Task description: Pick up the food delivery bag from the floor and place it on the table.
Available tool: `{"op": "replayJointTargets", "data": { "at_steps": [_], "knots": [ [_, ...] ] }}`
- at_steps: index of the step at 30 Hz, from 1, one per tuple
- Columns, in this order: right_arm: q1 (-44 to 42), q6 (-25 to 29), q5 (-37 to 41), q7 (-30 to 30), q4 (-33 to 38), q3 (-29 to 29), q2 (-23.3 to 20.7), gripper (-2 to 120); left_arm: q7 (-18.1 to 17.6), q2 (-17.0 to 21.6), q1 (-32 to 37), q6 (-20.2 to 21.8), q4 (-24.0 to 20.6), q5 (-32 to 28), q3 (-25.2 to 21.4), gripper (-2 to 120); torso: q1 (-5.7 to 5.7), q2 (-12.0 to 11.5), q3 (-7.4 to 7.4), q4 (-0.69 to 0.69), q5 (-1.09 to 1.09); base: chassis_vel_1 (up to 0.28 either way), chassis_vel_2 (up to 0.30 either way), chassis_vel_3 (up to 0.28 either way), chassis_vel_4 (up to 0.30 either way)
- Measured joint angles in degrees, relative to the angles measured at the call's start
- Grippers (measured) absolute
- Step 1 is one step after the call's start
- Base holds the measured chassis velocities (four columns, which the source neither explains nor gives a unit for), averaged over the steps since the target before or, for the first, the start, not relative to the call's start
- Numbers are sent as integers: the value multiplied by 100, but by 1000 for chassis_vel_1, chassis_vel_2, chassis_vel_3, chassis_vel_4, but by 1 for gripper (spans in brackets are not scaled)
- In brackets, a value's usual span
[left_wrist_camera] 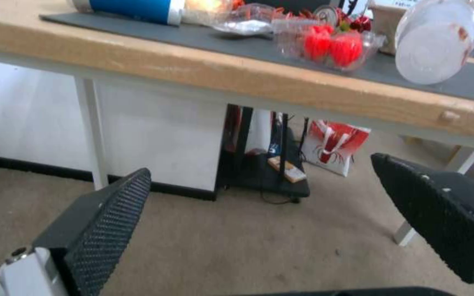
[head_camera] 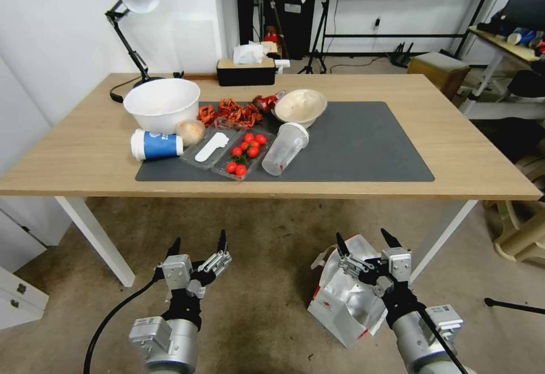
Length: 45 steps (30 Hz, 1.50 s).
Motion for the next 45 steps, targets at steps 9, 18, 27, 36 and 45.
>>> {"op": "replayJointTargets", "data": {
  "at_steps": [9,18,27,36,45],
  "knots": [
    [16,21,6,18,-51,26,-30,100,23,-33,-16,-2,97,40,0,100,-98,-237,-139,0,0,0,0,0,0],
    [48,33,10,18,-126,27,-44,100,26,-9,27,-27,110,52,-31,100,-181,-440,-257,0,0,0,0,0,0],
    [73,36,1,15,-166,22,-45,100,38,-41,-29,-35,180,22,-48,100,-274,-668,-391,-1,0,0,0,0,0],
    [80,26,11,2,-166,26,-80,100,57,-77,-59,-64,276,44,-22,100,-375,-911,-535,0,1,0,0,0,0],
    [110,22,20,10,-191,23,-82,100,59,-78,-58,-63,278,53,-36,100,-453,-1108,-656,0,1,0,0,0,0]
  ]
}}
